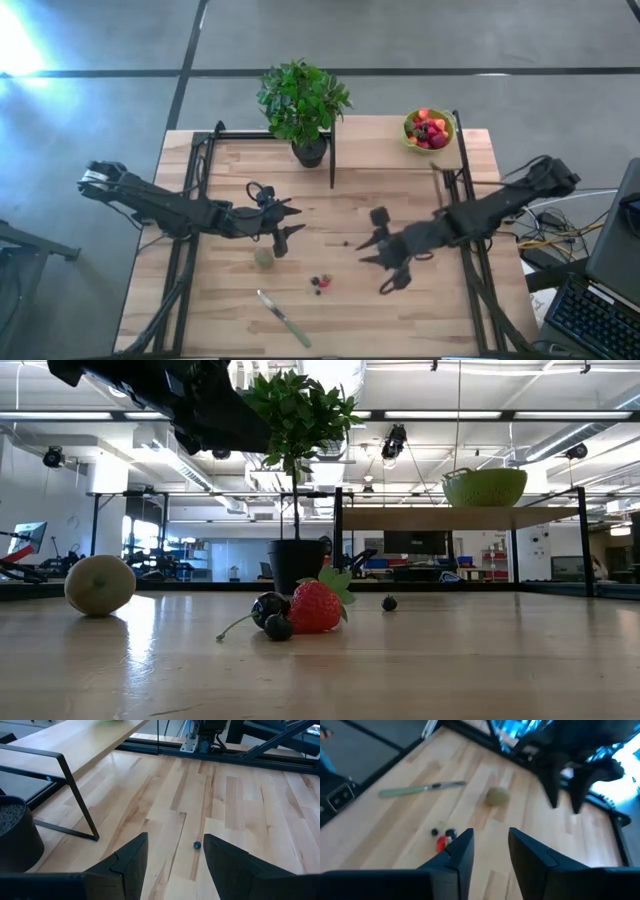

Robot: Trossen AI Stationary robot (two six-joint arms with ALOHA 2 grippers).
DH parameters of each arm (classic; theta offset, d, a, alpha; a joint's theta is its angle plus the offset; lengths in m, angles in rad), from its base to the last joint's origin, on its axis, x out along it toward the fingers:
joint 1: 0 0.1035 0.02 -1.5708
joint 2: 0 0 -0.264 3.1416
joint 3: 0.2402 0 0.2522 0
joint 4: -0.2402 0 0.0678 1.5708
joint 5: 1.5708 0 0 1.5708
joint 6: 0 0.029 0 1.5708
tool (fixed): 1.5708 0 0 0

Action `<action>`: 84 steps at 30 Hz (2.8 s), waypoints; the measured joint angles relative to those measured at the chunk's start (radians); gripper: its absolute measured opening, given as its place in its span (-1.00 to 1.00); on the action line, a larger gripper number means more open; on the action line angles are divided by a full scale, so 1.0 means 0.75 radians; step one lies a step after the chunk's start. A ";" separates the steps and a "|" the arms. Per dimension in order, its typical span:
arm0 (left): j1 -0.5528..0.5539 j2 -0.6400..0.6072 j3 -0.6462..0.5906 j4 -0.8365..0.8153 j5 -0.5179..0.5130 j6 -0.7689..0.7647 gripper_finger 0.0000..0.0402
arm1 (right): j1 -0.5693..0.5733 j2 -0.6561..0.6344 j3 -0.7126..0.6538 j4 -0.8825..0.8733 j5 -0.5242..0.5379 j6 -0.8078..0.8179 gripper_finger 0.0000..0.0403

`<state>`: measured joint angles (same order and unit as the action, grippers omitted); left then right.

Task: Pick & Place Fruit
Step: Put the strawberry into the green strainer bowl on the shelf

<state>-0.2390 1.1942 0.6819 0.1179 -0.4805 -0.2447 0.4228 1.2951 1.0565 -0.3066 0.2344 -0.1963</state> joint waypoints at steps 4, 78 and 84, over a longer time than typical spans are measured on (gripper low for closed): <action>0.000 0.000 0.000 0.003 0.000 0.000 -0.02 | 0.007 0.131 -0.014 0.081 -0.006 0.040 -0.28; 0.000 0.001 -0.020 -0.004 0.001 -0.029 -0.02 | -0.029 0.978 0.386 -0.163 -0.061 0.163 -0.34; -0.001 0.001 -0.020 -0.003 0.001 -0.034 -0.02 | -0.063 0.855 0.360 -0.285 -0.057 0.159 -0.41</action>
<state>-0.2394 1.1950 0.6666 0.1154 -0.4801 -0.2699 0.3752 1.9360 1.3263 -0.5206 0.1916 -0.0770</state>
